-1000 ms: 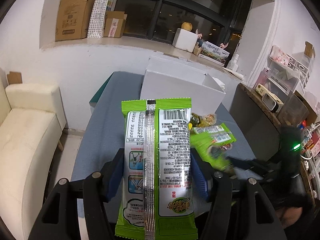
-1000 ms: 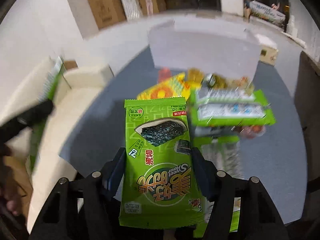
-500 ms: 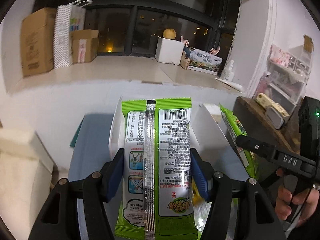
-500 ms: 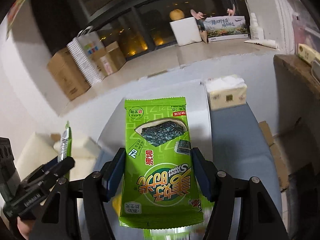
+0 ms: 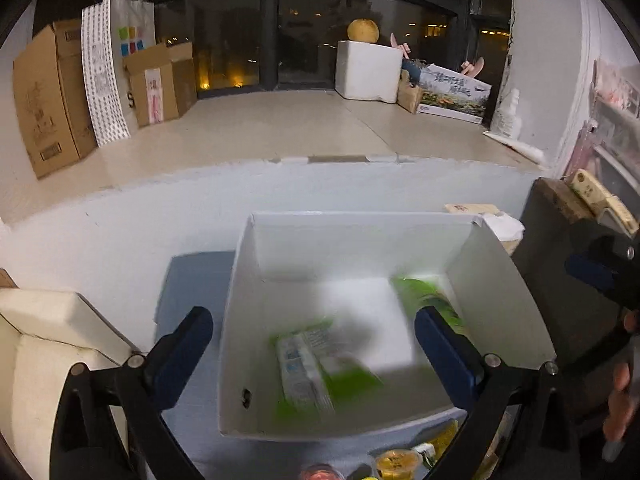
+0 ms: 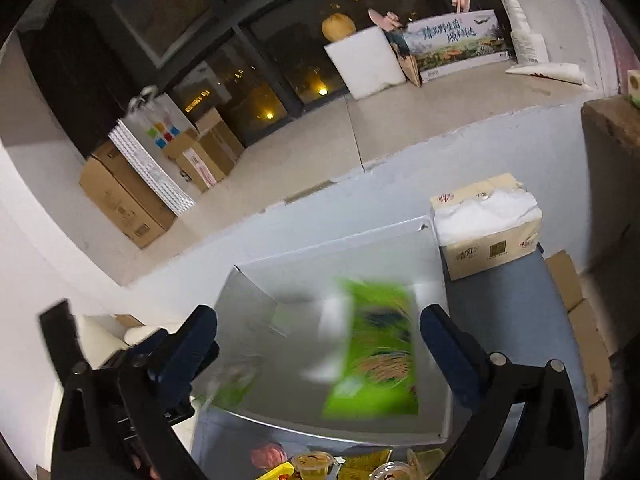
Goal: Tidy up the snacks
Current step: 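Carry the seaweed bag into the white box and open the right tool, then grasp another green stick snack packet with the right tool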
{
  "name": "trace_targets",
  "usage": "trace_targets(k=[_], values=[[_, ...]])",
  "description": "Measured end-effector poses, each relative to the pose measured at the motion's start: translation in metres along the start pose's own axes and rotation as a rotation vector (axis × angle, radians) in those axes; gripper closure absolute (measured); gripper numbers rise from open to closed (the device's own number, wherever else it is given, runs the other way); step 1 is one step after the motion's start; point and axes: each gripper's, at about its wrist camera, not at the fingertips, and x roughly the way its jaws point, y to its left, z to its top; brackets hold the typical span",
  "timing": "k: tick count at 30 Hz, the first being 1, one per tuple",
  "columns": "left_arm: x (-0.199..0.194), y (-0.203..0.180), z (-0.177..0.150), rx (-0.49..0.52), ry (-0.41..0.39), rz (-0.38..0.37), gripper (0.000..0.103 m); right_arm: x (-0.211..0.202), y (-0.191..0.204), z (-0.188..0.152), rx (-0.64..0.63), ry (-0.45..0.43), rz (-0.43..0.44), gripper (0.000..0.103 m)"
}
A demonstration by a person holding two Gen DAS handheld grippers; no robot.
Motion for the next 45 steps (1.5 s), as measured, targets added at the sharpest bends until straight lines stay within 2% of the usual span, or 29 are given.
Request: trace_targets(k=[6,9,15,17,21,25,28,31,35,39,42,43,44,45], values=[[-0.014,0.003,-0.017,0.002,-0.028,-0.004,0.000,-0.040,-0.007,-0.012,0.000,-0.051,0.048,0.000],[-0.030,-0.001,-0.028,0.006,-0.037,-0.019,0.000,-0.063,0.001,-0.031,-0.083,-0.076,0.011,0.000],[-0.088,-0.021,-0.074,0.071,-0.075,-0.004,0.000,-0.107,0.018,-0.088,-0.264,-0.038,-0.026,0.000],[-0.112,-0.027,-0.097,0.084,-0.101,-0.008,0.000,-0.121,0.023,-0.119,-0.335,-0.015,-0.049,0.000],[-0.149,-0.033,-0.142,0.082,-0.125,-0.052,0.000,-0.129,0.017,-0.178,-0.380,0.063,-0.077,0.000],[-0.177,-0.038,-0.189,0.073,-0.123,-0.117,0.000,-0.117,0.006,-0.250,-0.413,0.200,-0.094,0.000],[-0.186,-0.039,-0.219,0.052,-0.091,-0.161,0.000,-0.101,-0.005,-0.285,-0.404,0.278,-0.152,0.000],[-0.189,-0.039,-0.239,0.037,-0.064,-0.177,0.000,-0.090,-0.009,-0.298,-0.393,0.313,-0.165,0.000],[-0.188,-0.041,-0.256,0.033,-0.034,-0.157,0.000,-0.078,-0.007,-0.297,-0.413,0.333,-0.185,0.000],[-0.186,-0.041,-0.263,0.045,-0.020,-0.163,0.000,-0.061,-0.012,-0.300,-0.412,0.384,-0.217,0.001],[-0.185,-0.042,-0.263,0.065,-0.021,-0.140,0.000,-0.061,-0.007,-0.304,-0.480,0.375,-0.252,0.006],[-0.185,-0.043,-0.263,0.068,-0.019,-0.137,0.000,-0.063,-0.006,-0.305,-0.490,0.363,-0.233,0.013],[-0.183,-0.043,-0.262,0.068,-0.017,-0.139,0.000,-0.066,-0.004,-0.305,-0.499,0.353,-0.224,0.029],[-0.181,-0.044,-0.260,0.068,-0.014,-0.152,0.000,-0.069,-0.004,-0.304,-0.501,0.347,-0.214,0.034]])
